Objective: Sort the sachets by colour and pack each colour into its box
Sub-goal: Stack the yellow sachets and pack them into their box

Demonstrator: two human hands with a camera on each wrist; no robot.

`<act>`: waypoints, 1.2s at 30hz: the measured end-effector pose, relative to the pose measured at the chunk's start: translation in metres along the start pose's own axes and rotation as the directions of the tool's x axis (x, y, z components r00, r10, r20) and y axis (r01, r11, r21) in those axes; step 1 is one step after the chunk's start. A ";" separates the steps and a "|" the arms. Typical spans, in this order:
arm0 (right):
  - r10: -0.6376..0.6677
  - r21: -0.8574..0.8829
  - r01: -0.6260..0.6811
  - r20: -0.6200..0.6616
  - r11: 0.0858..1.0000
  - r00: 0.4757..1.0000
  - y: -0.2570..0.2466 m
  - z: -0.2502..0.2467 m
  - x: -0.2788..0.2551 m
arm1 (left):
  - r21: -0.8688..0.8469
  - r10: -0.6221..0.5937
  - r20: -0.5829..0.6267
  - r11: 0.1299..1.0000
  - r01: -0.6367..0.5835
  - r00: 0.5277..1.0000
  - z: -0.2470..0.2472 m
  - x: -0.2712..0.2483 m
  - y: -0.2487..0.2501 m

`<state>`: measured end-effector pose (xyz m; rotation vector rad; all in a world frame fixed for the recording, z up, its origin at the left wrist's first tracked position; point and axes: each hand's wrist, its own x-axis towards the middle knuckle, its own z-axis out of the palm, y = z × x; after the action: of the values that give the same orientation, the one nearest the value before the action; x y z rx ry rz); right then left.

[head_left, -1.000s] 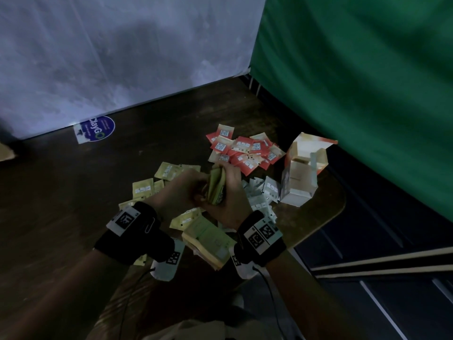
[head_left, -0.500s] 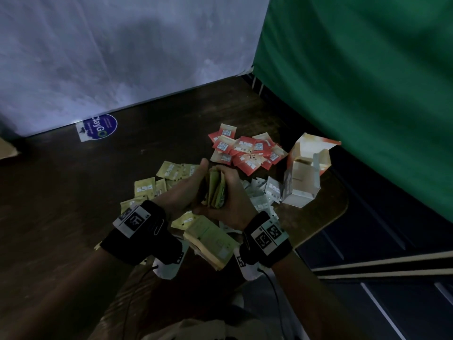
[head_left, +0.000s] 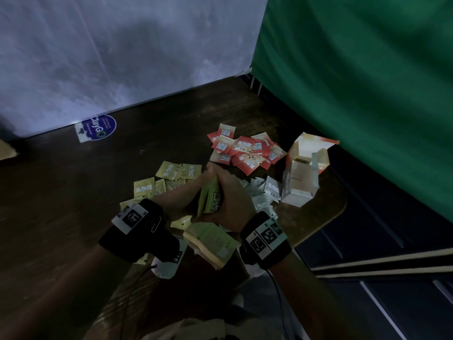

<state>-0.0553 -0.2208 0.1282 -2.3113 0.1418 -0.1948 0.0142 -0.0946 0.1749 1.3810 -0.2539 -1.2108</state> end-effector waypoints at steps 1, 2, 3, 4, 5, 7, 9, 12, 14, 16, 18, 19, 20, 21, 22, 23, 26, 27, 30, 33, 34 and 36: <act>0.032 0.032 -0.032 -0.002 0.999 0.999 0.001 -0.001 -0.001 | 0.034 0.019 0.054 0.999 -0.021 0.998 -0.004 -0.003 0.000; 0.062 0.058 -0.061 -0.007 0.996 0.998 0.001 -0.001 -0.002 | 0.086 0.035 0.130 0.995 -0.047 0.991 -0.006 -0.004 0.000; 0.078 0.072 -0.076 -0.014 0.994 0.997 0.002 -0.001 -0.003 | 0.129 0.038 0.184 0.990 -0.062 0.982 -0.008 -0.005 0.000; 0.074 0.071 -0.072 -0.026 0.995 0.997 0.002 -0.002 -0.004 | 0.146 0.039 0.207 0.987 -0.071 0.977 -0.009 -0.004 0.000; 0.050 0.064 -0.047 -0.049 0.997 0.998 0.002 -0.002 -0.005 | 0.133 0.050 0.164 0.988 -0.072 0.985 -0.006 -0.003 0.001; -0.022 0.059 0.029 -0.121 0.998 0.992 0.000 -0.004 -0.005 | 0.054 0.072 0.036 0.996 -0.074 0.997 -0.001 -0.001 0.004; -0.083 0.059 0.097 -0.202 0.994 0.976 -0.001 -0.007 -0.005 | -0.047 0.085 -0.052 0.995 -0.088 0.995 -0.001 0.002 0.003; -0.108 0.050 0.125 -0.267 0.991 0.958 0.000 -0.012 -0.007 | -0.097 0.116 -0.088 0.987 -0.125 0.989 -0.002 0.003 0.001; -0.103 0.059 0.124 -0.280 0.991 0.955 0.002 -0.013 -0.010 | -0.122 0.129 -0.093 0.983 -0.140 0.987 -0.003 0.002 -0.001; -0.110 0.043 0.129 -0.299 0.991 0.948 0.002 -0.014 -0.012 | -0.132 0.113 -0.088 0.983 -0.124 0.990 -0.002 0.003 -0.001; -0.122 0.027 0.137 -0.317 0.990 0.941 0.000 -0.014 -0.012 | -0.148 0.092 -0.108 0.983 -0.108 0.990 0.000 0.004 0.001; -0.128 0.019 0.142 -0.327 0.990 0.936 -0.001 -0.015 -0.012 | -0.162 0.087 -0.115 0.981 -0.105 0.990 0.001 0.005 0.002; -0.132 0.011 0.144 -0.336 0.989 0.933 -0.002 -0.015 -0.012 | -0.172 0.098 -0.122 0.978 -0.118 0.988 0.002 0.006 0.003; -0.134 0.006 0.144 -0.346 0.989 0.929 -0.003 -0.016 -0.012 | -0.185 0.125 -0.135 0.971 -0.149 0.983 0.004 0.006 0.004; -0.132 0.006 0.144 -0.357 0.990 0.925 -0.002 -0.017 -0.012 | -0.202 0.158 -0.161 0.961 -0.189 0.974 0.006 0.006 0.006; -0.131 0.016 0.147 -0.376 0.989 0.917 -0.001 -0.018 -0.013 | -0.219 0.180 -0.195 0.950 -0.222 0.964 0.007 0.008 0.006; -0.103 0.087 0.150 -0.404 0.985 0.909 -0.004 -0.019 -0.016 | -0.274 0.208 -0.256 0.921 -0.277 0.944 0.007 0.011 0.005; -0.118 0.078 0.163 -0.406 0.984 0.906 -0.008 -0.018 -0.015 | -0.299 0.209 -0.253 0.912 -0.282 0.945 0.009 0.011 0.005; -0.182 -0.031 0.186 -0.430 0.982 0.884 -0.016 -0.009 -0.012 | -0.326 0.199 -0.166 0.913 -0.244 0.966 0.015 0.013 0.005; -0.169 -0.025 0.174 -0.391 0.985 0.905 -0.016 -0.010 -0.010 | -0.394 0.162 -0.106 0.899 -0.191 0.981 0.015 0.011 0.007; -0.158 0.005 0.170 -0.353 0.985 0.922 -0.015 -0.013 -0.010 | -0.395 0.144 -0.099 0.903 -0.172 0.985 0.013 0.010 0.006; -0.165 0.052 0.185 -0.264 0.981 0.950 -0.011 -0.019 -0.011 | -0.325 0.108 -0.055 0.938 -0.120 0.993 0.011 0.006 0.005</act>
<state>-0.0690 -0.2251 0.1478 -2.2133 0.0582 -0.5835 0.0109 -0.1071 0.1795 1.0823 -0.0984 -1.0752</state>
